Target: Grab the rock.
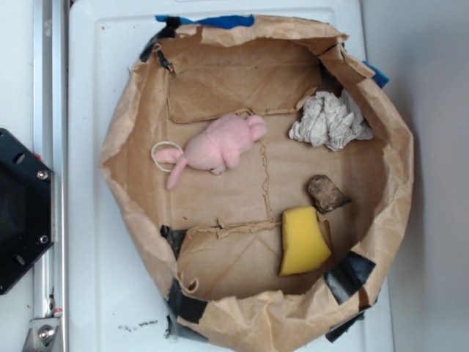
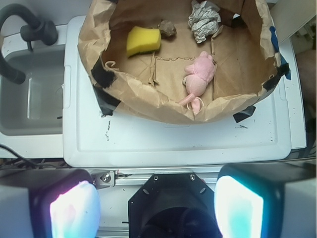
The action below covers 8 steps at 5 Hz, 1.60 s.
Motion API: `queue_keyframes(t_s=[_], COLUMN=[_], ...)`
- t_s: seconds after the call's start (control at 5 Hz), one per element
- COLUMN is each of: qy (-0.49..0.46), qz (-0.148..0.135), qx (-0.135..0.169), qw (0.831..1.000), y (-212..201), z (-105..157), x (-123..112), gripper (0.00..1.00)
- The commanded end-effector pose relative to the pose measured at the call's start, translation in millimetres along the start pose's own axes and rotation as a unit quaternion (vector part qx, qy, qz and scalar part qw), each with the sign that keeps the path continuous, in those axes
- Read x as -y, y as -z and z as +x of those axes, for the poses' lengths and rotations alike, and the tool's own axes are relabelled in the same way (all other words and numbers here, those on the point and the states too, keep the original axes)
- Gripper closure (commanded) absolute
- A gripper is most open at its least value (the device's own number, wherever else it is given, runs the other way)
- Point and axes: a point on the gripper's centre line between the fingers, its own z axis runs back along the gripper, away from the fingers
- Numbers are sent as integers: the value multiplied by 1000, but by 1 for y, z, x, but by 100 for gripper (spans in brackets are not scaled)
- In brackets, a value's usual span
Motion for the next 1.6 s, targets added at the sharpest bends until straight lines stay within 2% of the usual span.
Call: queue_keyframes(t_s=[0.0,0.2,0.4,0.8,1.0,1.2,1.4], qy=[0,-15,-24,-93,-101,-41,-41], qz=[0,5,6,-5,-20,-21,-21], qx=[0,9,5,21,13,-2,-2], qw=[1000,1000,1000,995,995,999,999], y=[0,2,13,44,61,69,69], z=[0,29,68,120,138,155,155], x=[0,-10,-24,-51,-46,-33,-33], gripper=[0,0,0,0,0,0,0])
